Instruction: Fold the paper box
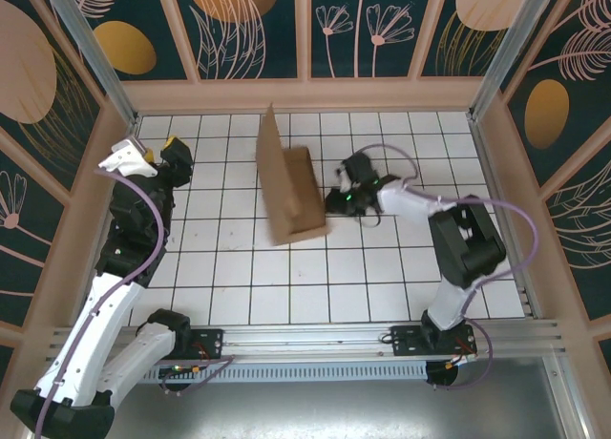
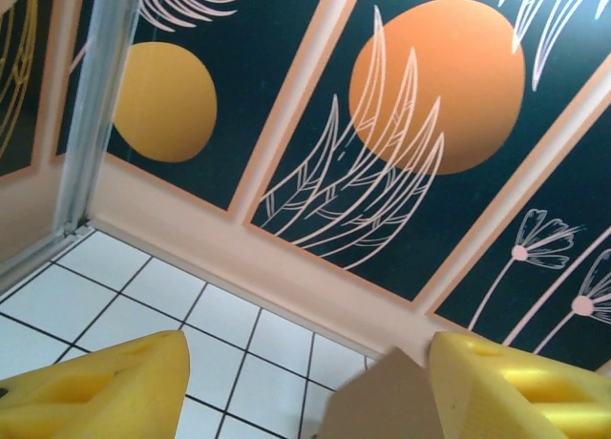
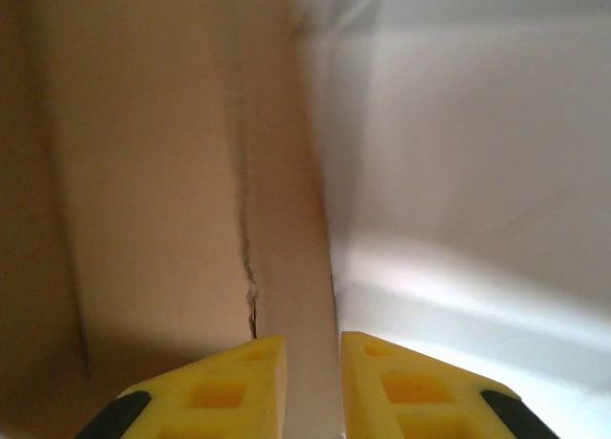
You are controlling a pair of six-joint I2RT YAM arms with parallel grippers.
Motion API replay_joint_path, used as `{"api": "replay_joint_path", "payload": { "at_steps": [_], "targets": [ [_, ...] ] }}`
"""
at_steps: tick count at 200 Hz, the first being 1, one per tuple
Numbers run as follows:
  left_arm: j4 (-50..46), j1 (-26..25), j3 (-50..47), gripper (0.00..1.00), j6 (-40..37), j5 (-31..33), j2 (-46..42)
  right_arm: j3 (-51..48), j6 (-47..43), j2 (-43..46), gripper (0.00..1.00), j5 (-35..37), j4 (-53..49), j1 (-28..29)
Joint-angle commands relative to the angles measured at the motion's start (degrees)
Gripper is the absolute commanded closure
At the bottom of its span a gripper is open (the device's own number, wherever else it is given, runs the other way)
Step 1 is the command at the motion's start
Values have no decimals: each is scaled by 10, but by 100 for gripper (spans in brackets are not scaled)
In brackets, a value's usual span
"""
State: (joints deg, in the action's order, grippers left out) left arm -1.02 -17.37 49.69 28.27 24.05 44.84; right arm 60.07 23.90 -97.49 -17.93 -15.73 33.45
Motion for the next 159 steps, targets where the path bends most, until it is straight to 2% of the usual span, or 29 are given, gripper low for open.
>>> {"api": "replay_joint_path", "payload": {
  "at_steps": [1, 27, 50, 67, 80, 108, 134, 159],
  "targets": [
    [-5, -3, -9, 33, -9, 19, 5, -5, 4, 61, 70, -9, 35, 7],
    [-3, -6, -9, 33, -6, 7, 17, 46, -69, 43, 48, 100, 35, -9],
    [-2, -7, -18, 33, -9, 7, 16, 117, -163, -23, 38, 180, 56, -8],
    [0, -7, -31, 33, -9, 5, 13, 187, -225, -88, 31, 177, 53, -6],
    [-3, -7, -35, 33, -9, 7, 15, 241, -250, -134, 27, 129, 39, -5],
    [-3, -7, -43, 32, -13, 13, 12, 299, -261, -204, 26, 64, 15, 2],
    [7, -7, -56, 32, -13, 11, 7, 305, -282, -240, 29, 100, 5, 23],
    [21, -7, -66, 32, -12, 6, 2, 311, -292, -264, 39, 121, -14, 30]
  ]
}}
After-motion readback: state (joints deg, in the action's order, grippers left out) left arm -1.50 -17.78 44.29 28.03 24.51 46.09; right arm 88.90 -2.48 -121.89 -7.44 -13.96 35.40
